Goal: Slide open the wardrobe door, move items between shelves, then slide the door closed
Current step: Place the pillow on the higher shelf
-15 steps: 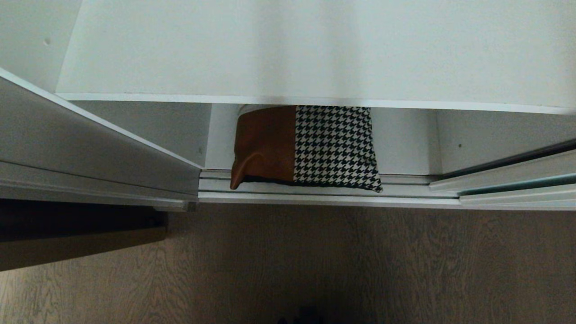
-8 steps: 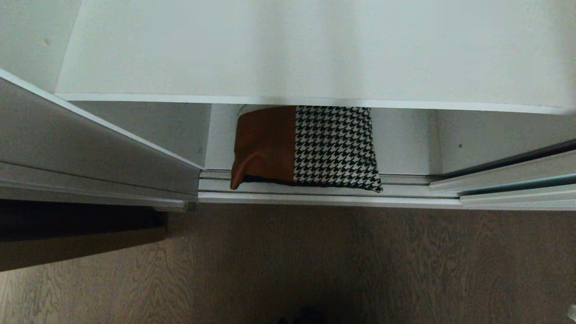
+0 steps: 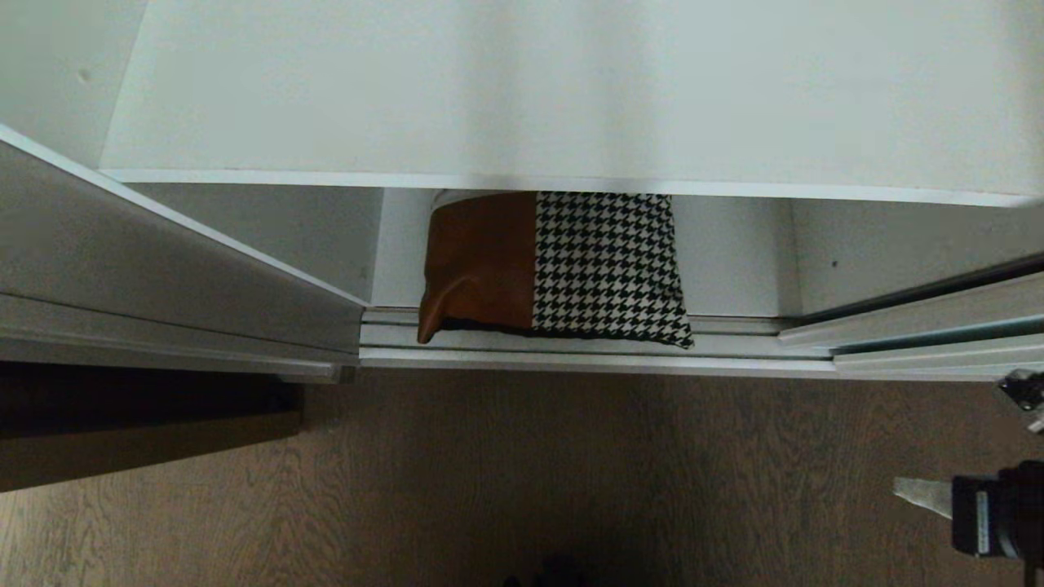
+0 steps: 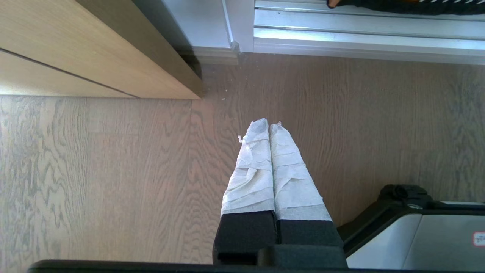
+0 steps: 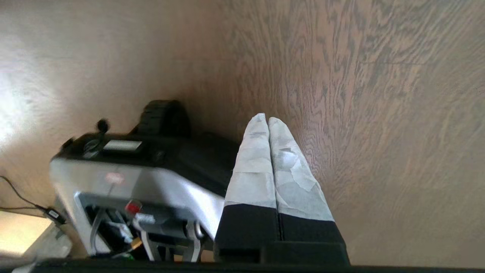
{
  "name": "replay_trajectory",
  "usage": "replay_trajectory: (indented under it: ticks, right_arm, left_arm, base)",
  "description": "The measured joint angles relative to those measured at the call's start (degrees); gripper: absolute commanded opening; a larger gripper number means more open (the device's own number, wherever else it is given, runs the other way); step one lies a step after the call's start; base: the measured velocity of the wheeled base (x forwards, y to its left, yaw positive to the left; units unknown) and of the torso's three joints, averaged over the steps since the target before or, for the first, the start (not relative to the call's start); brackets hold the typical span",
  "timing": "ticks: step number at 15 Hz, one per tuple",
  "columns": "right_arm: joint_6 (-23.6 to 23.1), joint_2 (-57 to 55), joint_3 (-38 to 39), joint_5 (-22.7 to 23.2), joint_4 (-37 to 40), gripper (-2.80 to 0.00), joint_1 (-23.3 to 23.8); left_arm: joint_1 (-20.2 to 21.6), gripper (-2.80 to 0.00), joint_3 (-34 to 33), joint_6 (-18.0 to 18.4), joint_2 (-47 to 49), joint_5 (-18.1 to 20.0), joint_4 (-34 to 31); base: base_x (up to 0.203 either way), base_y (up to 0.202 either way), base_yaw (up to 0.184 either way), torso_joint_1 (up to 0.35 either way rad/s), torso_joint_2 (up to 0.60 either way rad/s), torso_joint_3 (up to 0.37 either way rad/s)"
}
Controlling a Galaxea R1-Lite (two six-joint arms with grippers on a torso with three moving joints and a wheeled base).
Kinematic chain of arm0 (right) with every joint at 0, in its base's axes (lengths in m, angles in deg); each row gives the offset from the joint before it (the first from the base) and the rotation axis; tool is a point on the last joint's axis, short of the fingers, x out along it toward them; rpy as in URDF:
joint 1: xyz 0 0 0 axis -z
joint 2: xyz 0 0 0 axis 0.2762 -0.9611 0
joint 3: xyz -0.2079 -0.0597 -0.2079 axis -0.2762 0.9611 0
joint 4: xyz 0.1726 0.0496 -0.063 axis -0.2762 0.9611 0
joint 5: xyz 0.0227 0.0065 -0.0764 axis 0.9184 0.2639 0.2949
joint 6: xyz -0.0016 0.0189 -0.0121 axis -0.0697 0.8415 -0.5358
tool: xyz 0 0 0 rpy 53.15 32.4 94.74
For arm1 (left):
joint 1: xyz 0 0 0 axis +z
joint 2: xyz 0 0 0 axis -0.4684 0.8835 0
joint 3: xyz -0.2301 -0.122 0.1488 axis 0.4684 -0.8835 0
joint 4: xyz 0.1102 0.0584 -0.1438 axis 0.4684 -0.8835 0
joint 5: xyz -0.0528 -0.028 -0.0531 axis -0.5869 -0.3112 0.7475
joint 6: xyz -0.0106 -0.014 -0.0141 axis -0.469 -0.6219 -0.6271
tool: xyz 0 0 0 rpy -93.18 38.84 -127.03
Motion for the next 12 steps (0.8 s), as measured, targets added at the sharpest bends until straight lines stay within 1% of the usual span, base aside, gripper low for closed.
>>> replay_trajectory:
  ticks: [4,5,6,7,9,11,12]
  right_arm:
    - [0.1,-14.7,-1.3,0.4,-13.5,-2.8,0.6]
    - [0.2,-17.3,-1.9,1.0,-16.5,-2.8,0.6]
    - [0.2,-19.4,-2.4,2.7,-19.3,-2.8,0.8]
    - [0.1,-20.8,-2.6,4.8,-21.0,-2.8,0.9]
    - [-0.2,-22.6,-2.4,8.3,-21.4,-2.8,0.9]
    - [-0.3,-24.4,-3.3,9.5,-22.4,-2.8,0.7]
    - [-0.3,-25.7,-3.8,10.1,-24.3,-2.8,0.8]
  left_arm:
    - [0.0,-2.8,0.0,0.0,0.0,0.0,0.0]
    - [0.0,-2.8,0.0,0.0,0.0,0.0,0.0]
    - [0.0,-2.8,0.0,0.0,0.0,0.0,0.0]
    - [0.0,-2.8,0.0,0.0,0.0,0.0,0.0]
    - [0.0,-2.8,0.0,0.0,0.0,0.0,0.0]
    - [0.0,-2.8,0.0,0.0,0.0,0.0,0.0]
    - [0.0,-2.8,0.0,0.0,0.0,0.0,0.0]
  base:
    - [0.0,0.0,0.0,0.0,0.0,0.0]
    - [0.0,0.0,0.0,0.0,0.0,0.0]
    - [0.0,0.0,0.0,0.0,0.0,0.0]
    - [0.0,0.0,0.0,0.0,0.0,0.0]
    - [0.0,0.0,0.0,0.0,0.0,0.0]
    - [0.0,0.0,0.0,0.0,0.0,0.0]
    - [0.0,0.0,0.0,0.0,0.0,0.0]
